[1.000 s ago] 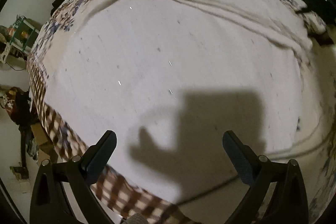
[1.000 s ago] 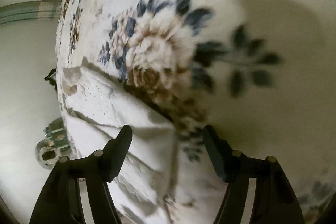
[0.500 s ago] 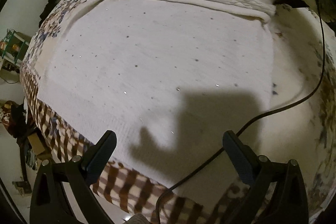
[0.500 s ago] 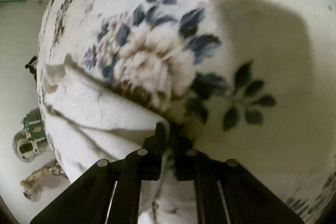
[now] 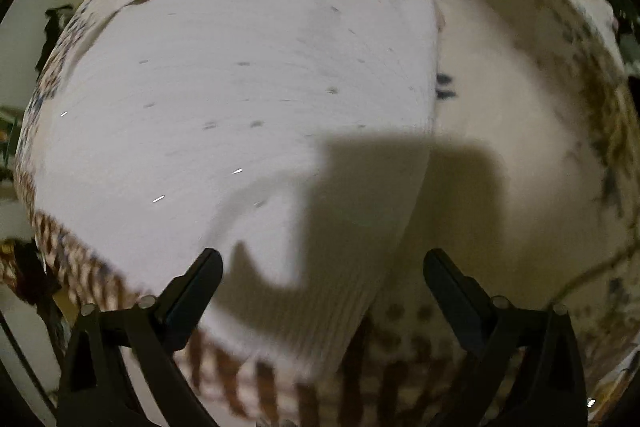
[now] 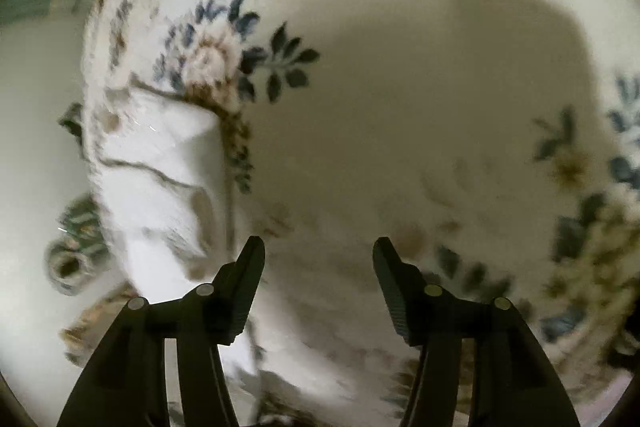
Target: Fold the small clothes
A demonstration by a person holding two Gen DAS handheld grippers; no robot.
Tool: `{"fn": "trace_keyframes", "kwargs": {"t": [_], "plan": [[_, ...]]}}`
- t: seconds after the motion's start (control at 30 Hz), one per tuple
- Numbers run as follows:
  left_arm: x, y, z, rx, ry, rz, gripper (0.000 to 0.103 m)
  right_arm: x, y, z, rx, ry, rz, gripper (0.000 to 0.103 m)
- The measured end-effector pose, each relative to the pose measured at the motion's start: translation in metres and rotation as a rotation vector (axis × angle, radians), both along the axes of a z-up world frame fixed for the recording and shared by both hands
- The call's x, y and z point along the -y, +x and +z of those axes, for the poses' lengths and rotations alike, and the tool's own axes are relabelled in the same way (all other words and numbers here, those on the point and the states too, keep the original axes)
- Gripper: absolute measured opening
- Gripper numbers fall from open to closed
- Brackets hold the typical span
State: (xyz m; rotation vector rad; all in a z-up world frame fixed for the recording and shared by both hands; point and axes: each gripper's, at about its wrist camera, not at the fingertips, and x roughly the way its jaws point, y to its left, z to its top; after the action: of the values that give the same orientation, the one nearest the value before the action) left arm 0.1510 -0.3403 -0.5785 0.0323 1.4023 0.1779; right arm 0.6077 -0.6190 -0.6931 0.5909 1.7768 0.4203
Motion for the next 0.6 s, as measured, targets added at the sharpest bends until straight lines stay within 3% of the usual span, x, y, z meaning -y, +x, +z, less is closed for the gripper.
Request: {"fn": "trace_keyframes", "kwargs": {"t": [0.03, 0.1, 0.17, 0.2, 0.33, 0.37, 0.4, 0.47, 0.6], "plan": [[0.004, 0.004, -0.006, -0.009, 0.010, -0.009, 0.060, -0.007, 0.006, -0.005, 0.005, 0.034, -0.021, 0.059], [0.011, 0.009, -0.015, -0.018, 0.044, -0.026, 0.047, -0.028, 0.019, -0.015, 0.008, 0.088, -0.052, 0.059], [0.015, 0.007, -0.012, 0.007, 0.053, -0.040, 0.017, -0.050, 0.032, -0.029, -0.008, 0.131, -0.073, 0.059], [0.016, 0.005, -0.008, 0.021, 0.066, -0.042, 0.012, -0.058, 0.037, -0.035, -0.018, 0.139, -0.083, 0.059], [0.011, -0.006, 0.013, 0.078, 0.017, -0.017, 0.006, -0.096, 0.047, -0.059, -0.067, 0.161, -0.085, 0.059], [0.009, -0.009, 0.018, 0.083, 0.007, -0.011, 0.006, -0.102, 0.047, -0.057, -0.050, 0.163, -0.073, 0.053], [0.007, -0.010, 0.022, 0.088, 0.000, -0.008, 0.006, -0.110, 0.048, -0.055, -0.029, 0.164, -0.049, 0.013], [0.003, -0.013, 0.031, 0.102, -0.016, 0.007, 0.006, -0.123, 0.048, -0.045, 0.009, 0.138, 0.011, 0.009], [-0.010, -0.012, 0.054, 0.119, -0.057, 0.038, 0.006, -0.128, 0.051, -0.022, 0.048, 0.101, 0.005, 0.007]]}}
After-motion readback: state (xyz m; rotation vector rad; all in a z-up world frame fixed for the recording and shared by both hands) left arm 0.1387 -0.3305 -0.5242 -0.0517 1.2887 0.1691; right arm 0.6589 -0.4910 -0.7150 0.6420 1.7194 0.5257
